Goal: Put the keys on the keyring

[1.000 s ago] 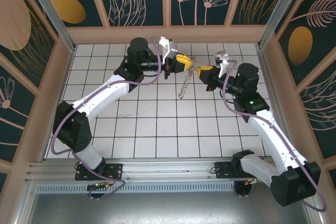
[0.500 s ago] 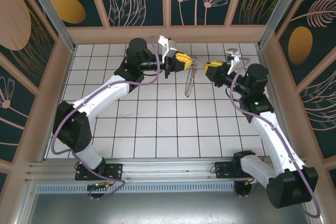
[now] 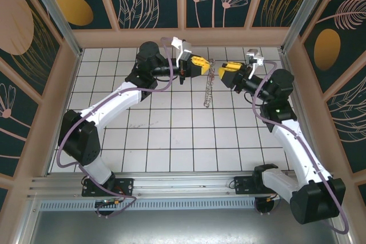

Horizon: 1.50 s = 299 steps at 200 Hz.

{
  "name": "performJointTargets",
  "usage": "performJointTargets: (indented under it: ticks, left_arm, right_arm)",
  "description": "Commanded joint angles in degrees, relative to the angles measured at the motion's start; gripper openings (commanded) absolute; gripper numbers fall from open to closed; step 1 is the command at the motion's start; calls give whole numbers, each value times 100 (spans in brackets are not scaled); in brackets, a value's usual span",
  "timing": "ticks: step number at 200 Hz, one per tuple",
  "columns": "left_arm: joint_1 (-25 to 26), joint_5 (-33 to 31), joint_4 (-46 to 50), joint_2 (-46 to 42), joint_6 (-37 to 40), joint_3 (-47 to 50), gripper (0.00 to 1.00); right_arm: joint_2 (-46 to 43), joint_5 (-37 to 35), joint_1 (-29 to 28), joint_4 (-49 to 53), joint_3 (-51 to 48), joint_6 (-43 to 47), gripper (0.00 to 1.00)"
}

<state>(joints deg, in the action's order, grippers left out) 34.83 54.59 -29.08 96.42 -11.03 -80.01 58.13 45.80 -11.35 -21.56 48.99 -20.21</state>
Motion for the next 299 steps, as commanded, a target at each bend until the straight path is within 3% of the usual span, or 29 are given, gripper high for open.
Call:
performJointTargets:
  ticks: [1,77,155,187,212,249,276,299]
  left_arm:
    - [-16,195,-625,120,-439,-24,0]
    - [-14,210,-1285,354,-1102,-48,0]
    - [-16,281,-1704,470,-1489,-32,0]
    - [-19,256,-1760,486,-1534,-32,0]
    - [-20,233,-1799,525,-1560,-67,0]
    - [-22,202,-1812,629,-1604,-145,0]
    - [-21,201,-1883,685,-1709,-181,0]
    - [-21,219,-1988,727,-1842,-199,0]
  right_arm:
    - [106,265,93,-635,-21,-217,42]
    - [353,641,183,-1308,-307,-668,40]
    - [705,799,107,-2005,-487,-1170,22]
    - [761,867,20,-1886,-511,-1119,11]
    - [730,1048,-58,-1569,-470,-942,10]
    - [188,746,36,-670,-502,-386,19]
    - [-56,623,291,-871,-519,-557,41]
    - [113,659,353,-1211,-309,-705,46]
